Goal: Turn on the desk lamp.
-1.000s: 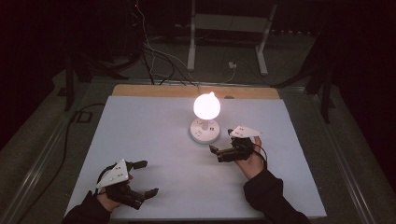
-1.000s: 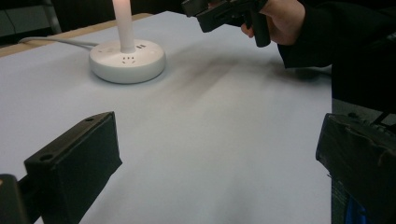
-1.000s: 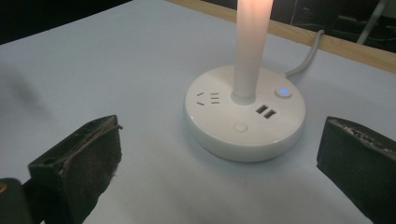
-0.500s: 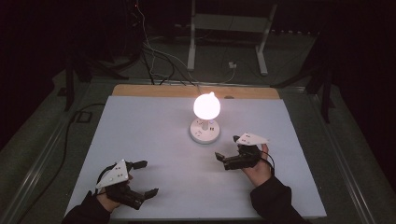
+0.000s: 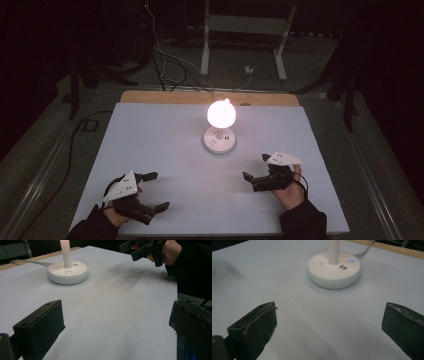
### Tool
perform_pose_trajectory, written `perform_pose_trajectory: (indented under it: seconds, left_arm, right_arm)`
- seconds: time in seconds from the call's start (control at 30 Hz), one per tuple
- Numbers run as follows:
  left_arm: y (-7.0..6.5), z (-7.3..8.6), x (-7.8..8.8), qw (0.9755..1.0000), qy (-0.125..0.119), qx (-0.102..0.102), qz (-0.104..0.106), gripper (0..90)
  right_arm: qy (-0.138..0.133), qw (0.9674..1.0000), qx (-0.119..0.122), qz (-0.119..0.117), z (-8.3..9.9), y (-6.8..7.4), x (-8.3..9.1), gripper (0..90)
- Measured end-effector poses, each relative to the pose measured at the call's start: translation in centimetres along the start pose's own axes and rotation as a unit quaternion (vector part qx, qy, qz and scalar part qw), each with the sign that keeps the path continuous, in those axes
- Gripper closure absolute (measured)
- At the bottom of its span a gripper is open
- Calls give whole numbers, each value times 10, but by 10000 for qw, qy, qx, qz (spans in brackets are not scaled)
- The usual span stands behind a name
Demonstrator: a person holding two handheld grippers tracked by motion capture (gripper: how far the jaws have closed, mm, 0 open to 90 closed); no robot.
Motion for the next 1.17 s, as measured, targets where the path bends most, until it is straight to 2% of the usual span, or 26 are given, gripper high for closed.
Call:
perform_pose_trajectory:
  seconds: [0.27,0.83,1.17]
  left_arm:
    - [0,0,0,10000,12,-7,-4,2]
    - [0,0,-1,10000,21,-3,6,2]
    - [0,1,-1,10000,24,2,11,2]
  right_arm:
    - [65,9999,-46,146,17,-8,18,0]
    - [-59,9989,-221,421,41,-23,49,0]
    - [59,9987,-152,484,46,-25,50,0]
Point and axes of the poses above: each handheld gripper's, and its own axes: x roughly backward along the jaws, z roughly out of its underside, y roughly to its left, the point moved 5 cm from there along -x, roughly forward along the jaws, and after that the axes turned 7 degrees about -x, right-handed, at the moved point
